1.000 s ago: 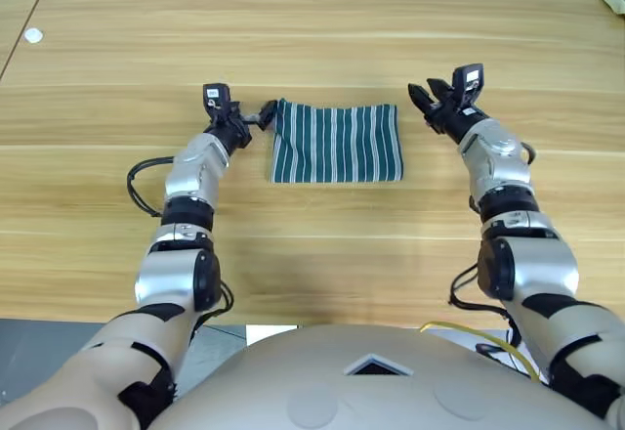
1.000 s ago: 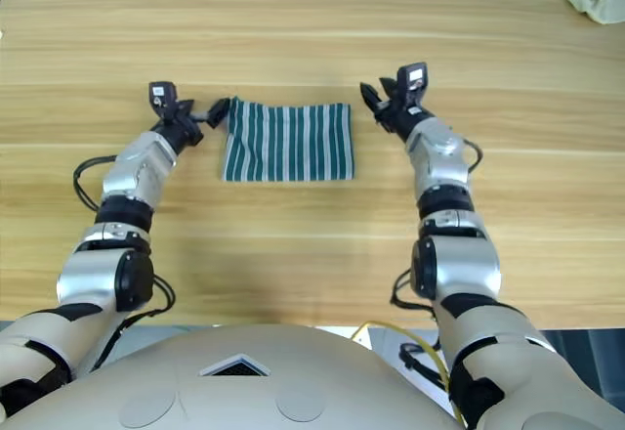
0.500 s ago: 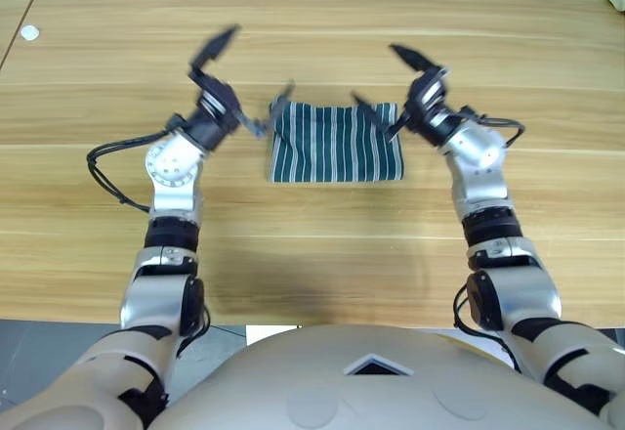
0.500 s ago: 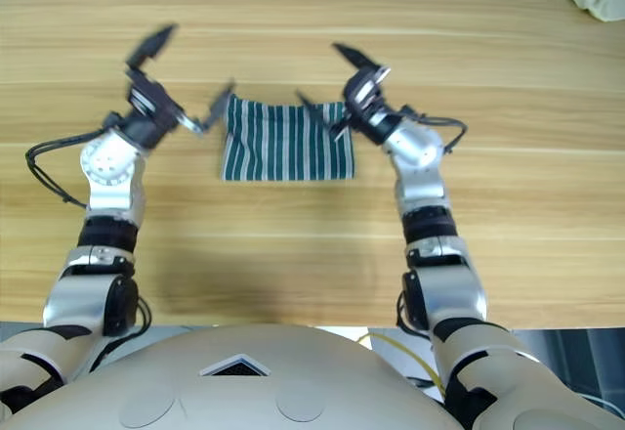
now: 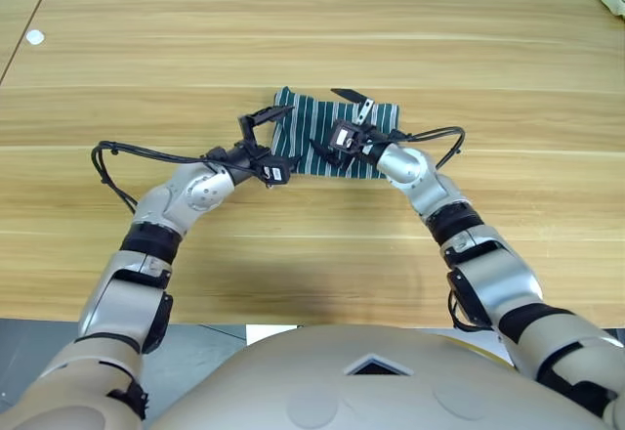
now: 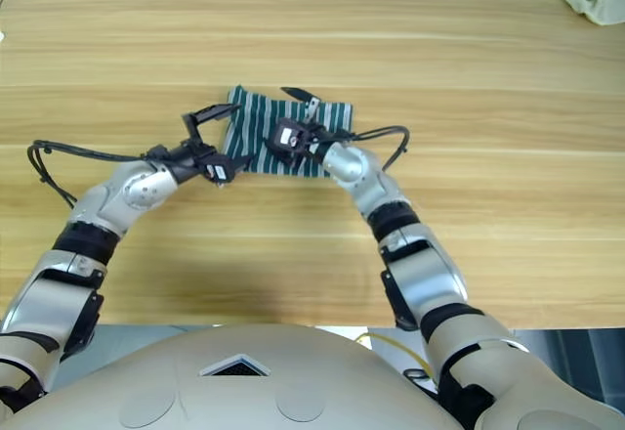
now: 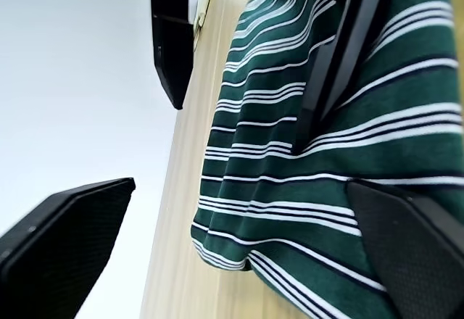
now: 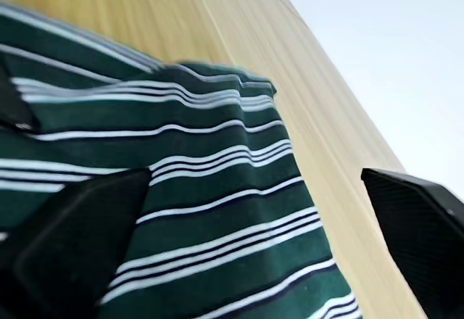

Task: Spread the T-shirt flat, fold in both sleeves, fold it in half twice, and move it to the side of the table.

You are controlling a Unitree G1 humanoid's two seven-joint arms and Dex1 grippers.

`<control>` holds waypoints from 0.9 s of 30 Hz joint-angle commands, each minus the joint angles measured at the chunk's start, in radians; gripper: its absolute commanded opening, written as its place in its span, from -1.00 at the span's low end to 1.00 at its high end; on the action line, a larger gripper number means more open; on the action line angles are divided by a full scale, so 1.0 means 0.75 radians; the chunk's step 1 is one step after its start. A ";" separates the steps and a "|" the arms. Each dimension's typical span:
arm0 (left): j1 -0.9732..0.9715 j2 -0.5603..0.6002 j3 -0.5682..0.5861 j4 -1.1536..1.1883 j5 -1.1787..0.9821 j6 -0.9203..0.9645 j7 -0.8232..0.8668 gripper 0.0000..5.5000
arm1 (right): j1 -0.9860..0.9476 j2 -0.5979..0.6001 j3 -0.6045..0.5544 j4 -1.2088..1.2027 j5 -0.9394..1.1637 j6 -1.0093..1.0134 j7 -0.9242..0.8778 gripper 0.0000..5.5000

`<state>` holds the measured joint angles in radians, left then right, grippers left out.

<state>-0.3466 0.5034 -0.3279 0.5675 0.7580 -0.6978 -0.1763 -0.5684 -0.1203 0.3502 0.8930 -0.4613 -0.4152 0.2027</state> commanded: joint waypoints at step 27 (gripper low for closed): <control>-0.001 0.016 -0.075 0.170 -0.392 -0.082 0.013 0.96 | 0.082 -0.062 -0.010 -0.027 0.312 -0.252 0.472 0.95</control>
<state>-0.3801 0.5183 -0.4007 0.7062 0.5522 -0.7238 -0.0919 -0.5386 -0.1603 0.3448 0.9219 -0.2699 -0.5916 0.4865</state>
